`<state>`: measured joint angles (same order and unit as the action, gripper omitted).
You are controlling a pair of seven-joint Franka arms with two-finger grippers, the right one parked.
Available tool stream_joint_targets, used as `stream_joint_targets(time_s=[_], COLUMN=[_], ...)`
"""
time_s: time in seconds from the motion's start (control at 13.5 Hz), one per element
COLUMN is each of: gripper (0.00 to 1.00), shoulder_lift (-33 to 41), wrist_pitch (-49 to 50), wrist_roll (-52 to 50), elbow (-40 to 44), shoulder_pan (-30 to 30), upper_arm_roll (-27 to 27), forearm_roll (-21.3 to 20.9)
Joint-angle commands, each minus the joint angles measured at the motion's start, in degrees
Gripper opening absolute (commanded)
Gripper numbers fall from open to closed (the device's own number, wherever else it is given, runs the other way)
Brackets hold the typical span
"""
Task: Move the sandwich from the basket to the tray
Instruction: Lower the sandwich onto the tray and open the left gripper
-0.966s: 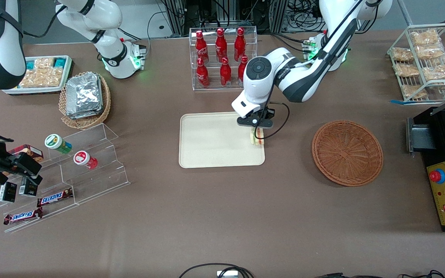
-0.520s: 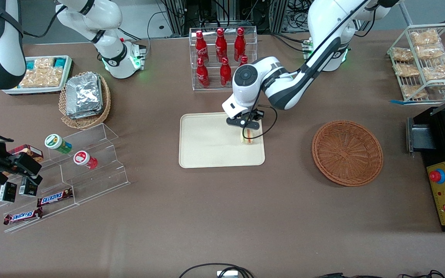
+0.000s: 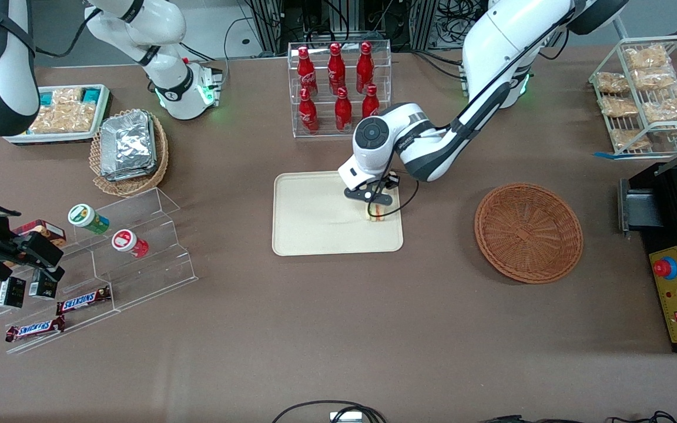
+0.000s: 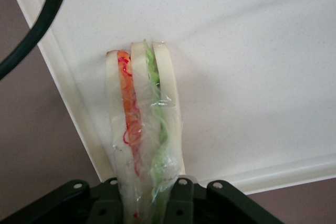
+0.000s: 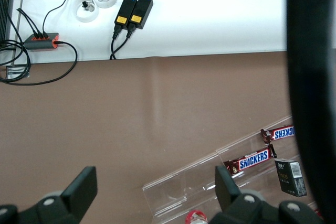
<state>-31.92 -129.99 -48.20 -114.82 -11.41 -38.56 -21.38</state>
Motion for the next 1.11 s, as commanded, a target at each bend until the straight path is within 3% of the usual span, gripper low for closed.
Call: stream_joint_targets(time_s=[0.0, 0.07, 0.22, 0.37, 0.67, 1.04], gripper=[0.03, 0.15, 0.50, 0.64, 0.66, 0.65], shoulder_lift=[-1.65, -1.74, -2.18, -2.00, -1.30, -1.30], wrist_pitch=[0.08, 0.08, 0.17, 0.35, 2.62, 12.81], wrist_roll=[-2.42, -3.21, -3.75, -3.83, -4.62, -4.89], elbow=[1.88, 2.14, 2.41, 2.23, 4.77, 14.42], shoulder_pan=[-0.63, -0.63, -0.63, -0.63, -0.37, 0.60], upper_arm_roll=[0.06, 0.06, 0.06, 0.06, -0.03, 0.06], forearm_roll=[-1.38, -1.38, -1.47, -1.47, -1.21, -0.15])
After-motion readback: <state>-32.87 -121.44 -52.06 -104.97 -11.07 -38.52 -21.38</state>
